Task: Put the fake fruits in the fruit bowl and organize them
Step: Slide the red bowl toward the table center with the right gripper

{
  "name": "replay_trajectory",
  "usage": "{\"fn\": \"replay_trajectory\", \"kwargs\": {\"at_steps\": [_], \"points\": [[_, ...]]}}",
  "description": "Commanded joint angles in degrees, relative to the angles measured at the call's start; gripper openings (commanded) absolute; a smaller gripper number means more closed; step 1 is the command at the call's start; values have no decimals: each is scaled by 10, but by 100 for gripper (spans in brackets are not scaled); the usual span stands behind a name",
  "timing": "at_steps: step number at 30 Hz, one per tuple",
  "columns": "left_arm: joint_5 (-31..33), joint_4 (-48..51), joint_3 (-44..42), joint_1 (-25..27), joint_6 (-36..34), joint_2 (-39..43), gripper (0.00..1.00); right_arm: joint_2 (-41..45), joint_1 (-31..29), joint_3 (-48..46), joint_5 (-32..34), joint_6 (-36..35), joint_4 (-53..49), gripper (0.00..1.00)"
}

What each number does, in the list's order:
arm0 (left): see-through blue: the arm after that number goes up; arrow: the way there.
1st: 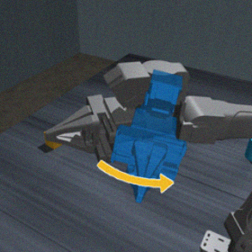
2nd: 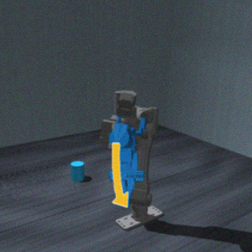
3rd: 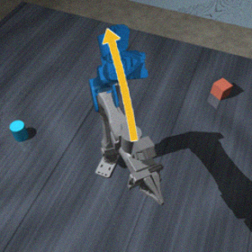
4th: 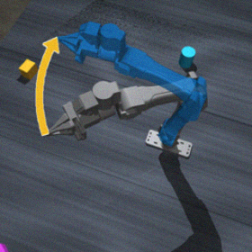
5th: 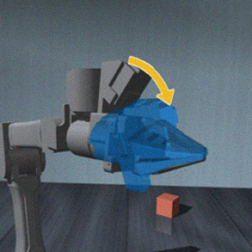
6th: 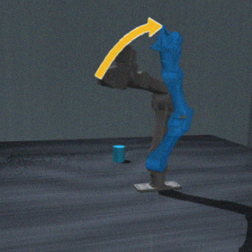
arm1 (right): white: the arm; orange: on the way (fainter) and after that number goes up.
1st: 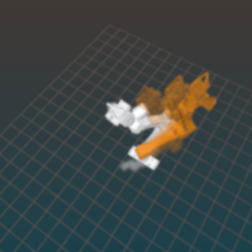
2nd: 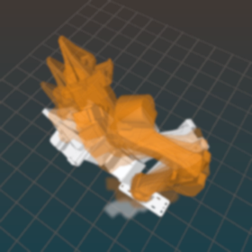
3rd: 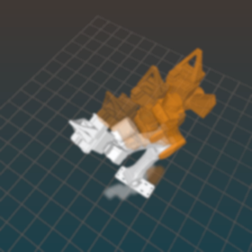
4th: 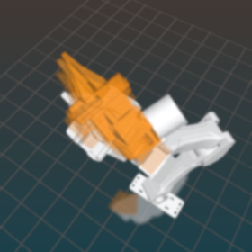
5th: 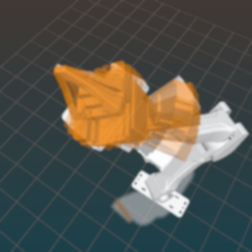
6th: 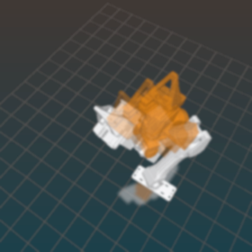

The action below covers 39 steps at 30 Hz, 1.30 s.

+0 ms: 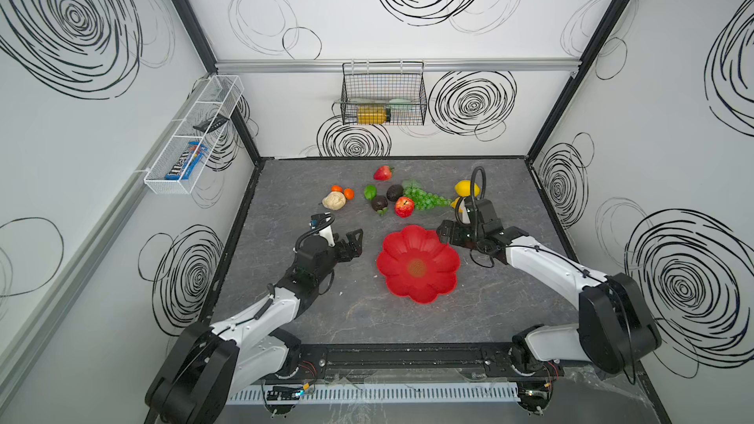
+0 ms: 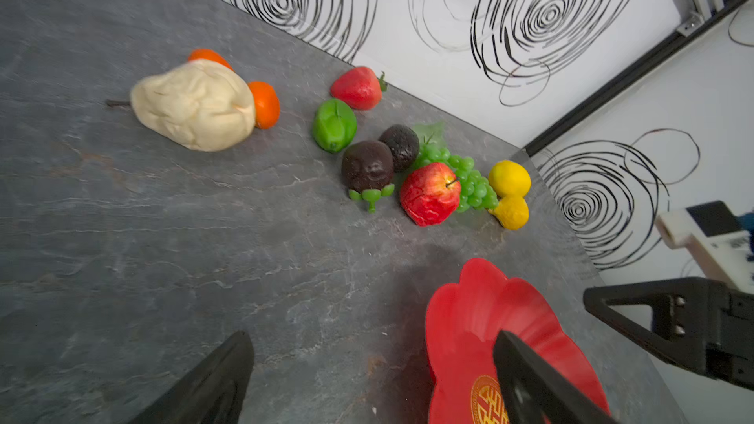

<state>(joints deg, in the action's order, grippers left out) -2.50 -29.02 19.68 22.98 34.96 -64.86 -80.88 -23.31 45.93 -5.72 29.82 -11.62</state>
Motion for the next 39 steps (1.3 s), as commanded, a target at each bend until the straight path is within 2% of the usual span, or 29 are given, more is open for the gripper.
{"fn": "replay_trajectory", "kwargs": {"at_steps": [1,9,16,30,39], "points": [[-64,-33,30,3,-6,-32,96,-39,2,12,-61,-21,20,98],[-92,-24,48,1,0,-75,96,-89,-27,16,-86,-25,44,100],[-120,-26,54,-15,17,-109,97,-120,-95,28,-69,-25,38,99],[-130,-17,62,-22,26,-130,98,-141,-213,64,-60,6,28,99],[-123,-22,48,-38,43,-118,97,-98,-197,73,-1,-8,-20,97]]}}
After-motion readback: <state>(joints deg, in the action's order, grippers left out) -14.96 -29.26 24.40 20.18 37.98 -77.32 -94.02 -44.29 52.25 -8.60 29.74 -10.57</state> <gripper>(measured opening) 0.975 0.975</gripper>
